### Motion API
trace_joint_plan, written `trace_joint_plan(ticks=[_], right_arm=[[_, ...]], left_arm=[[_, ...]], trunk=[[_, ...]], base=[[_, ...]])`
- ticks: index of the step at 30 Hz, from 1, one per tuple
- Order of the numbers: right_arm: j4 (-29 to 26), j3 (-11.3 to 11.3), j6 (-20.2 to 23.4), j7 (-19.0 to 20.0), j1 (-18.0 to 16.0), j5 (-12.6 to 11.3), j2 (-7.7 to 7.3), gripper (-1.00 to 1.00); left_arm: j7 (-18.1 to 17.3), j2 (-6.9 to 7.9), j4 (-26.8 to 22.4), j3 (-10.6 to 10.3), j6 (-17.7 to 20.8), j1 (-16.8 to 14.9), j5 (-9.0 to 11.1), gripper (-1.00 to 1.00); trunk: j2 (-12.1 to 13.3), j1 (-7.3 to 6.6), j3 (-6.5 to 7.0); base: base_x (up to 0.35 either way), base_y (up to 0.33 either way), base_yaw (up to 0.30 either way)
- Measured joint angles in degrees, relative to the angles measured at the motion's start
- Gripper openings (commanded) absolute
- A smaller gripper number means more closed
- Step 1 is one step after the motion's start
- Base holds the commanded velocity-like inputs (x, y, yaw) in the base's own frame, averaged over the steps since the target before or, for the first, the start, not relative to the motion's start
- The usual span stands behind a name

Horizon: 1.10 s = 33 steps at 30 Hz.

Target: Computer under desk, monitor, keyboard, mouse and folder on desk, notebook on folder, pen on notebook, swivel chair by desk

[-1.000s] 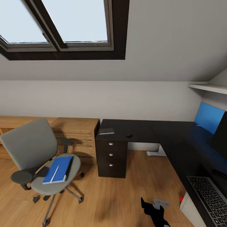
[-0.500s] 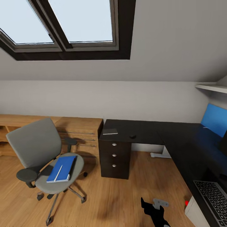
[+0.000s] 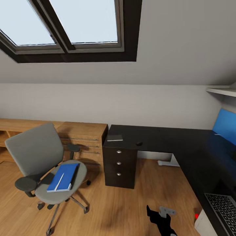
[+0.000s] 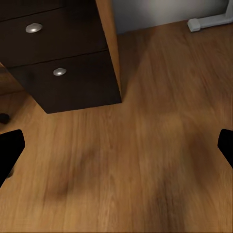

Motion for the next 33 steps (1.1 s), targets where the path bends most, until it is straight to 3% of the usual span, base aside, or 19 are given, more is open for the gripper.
trace_joint_plan(ticks=[8,19,25,33], right_arm=[[0.0,0.0,-0.02,0.02,0.0,0.0,-0.03,1.0],[-0.02,0.01,-0.08,0.03,0.01,0.01,-0.05,1.0],[-0.01,0.0,-0.08,0.03,0.0,0.0,-0.04,1.0],[-0.01,-0.07,-0.21,0.02,0.07,-0.04,-0.35,1.0]], left_arm=[[0.0,0.0,0.0,0.0,0.04,0.0,0.0,1.0],[-0.12,-0.05,-0.04,0.0,-0.03,0.0,-0.19,1.0],[-0.11,-1.08,-0.08,-0.06,-0.08,0.0,-0.26,1.0],[0.07,-1.53,-0.07,-0.02,-0.01,0.0,-0.21,1.0]], trunk=[[-0.01,0.0,0.0],[0.0,0.02,0.0],[0.0,0.02,0.0],[3.2,-1.73,1.43]], base=[[0.249,-0.178,-0.014],[0.072,-0.087,-0.174],[0.009,-0.012,-0.057],[0.002,-0.002,-0.012]])
